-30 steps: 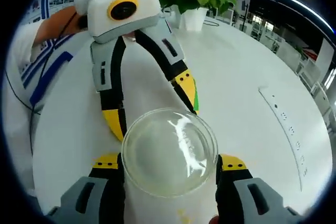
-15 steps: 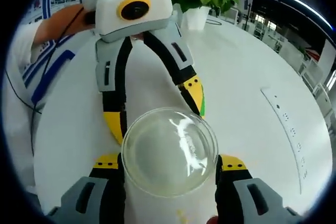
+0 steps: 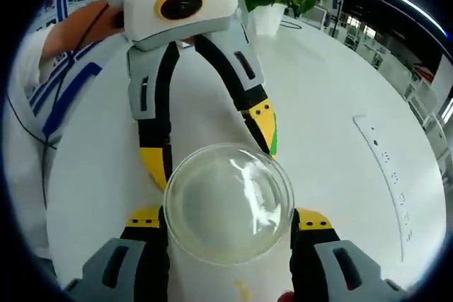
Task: Open the Petri dish lid, place the lid on the table, pour the liquid culture medium into the Petri dish, pick up the Petri dish lid from the table, and close the Petri dish
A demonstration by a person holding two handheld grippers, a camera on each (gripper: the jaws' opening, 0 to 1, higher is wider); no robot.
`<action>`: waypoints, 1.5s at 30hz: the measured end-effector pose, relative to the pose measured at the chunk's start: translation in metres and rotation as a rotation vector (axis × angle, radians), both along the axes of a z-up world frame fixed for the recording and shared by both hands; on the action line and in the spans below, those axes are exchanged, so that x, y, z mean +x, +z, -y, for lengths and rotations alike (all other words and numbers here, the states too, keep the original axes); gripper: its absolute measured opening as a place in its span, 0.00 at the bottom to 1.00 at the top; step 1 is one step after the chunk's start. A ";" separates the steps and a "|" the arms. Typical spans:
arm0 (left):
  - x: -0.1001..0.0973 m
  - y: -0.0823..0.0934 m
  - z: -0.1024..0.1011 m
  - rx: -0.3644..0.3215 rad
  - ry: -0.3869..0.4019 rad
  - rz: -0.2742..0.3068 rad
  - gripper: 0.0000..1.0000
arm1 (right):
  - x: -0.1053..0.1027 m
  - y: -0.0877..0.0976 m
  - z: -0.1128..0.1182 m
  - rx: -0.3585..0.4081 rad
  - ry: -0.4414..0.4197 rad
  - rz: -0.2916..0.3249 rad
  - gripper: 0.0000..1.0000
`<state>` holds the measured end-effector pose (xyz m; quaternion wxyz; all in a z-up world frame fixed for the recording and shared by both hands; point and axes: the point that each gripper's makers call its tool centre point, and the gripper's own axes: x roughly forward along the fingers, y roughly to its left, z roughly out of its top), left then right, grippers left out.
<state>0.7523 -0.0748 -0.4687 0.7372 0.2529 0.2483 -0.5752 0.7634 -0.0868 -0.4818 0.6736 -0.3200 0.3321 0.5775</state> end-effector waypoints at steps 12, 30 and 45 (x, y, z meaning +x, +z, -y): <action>0.001 0.008 0.003 -0.021 0.003 0.016 0.50 | 0.003 0.008 0.004 0.004 -0.013 0.011 0.64; 0.007 0.028 -0.001 -0.048 0.015 0.047 0.50 | -0.013 0.036 -0.001 0.003 0.007 0.059 0.64; -0.037 0.040 -0.005 -0.050 0.012 0.060 0.49 | -0.060 0.047 -0.001 -0.004 0.023 0.066 0.64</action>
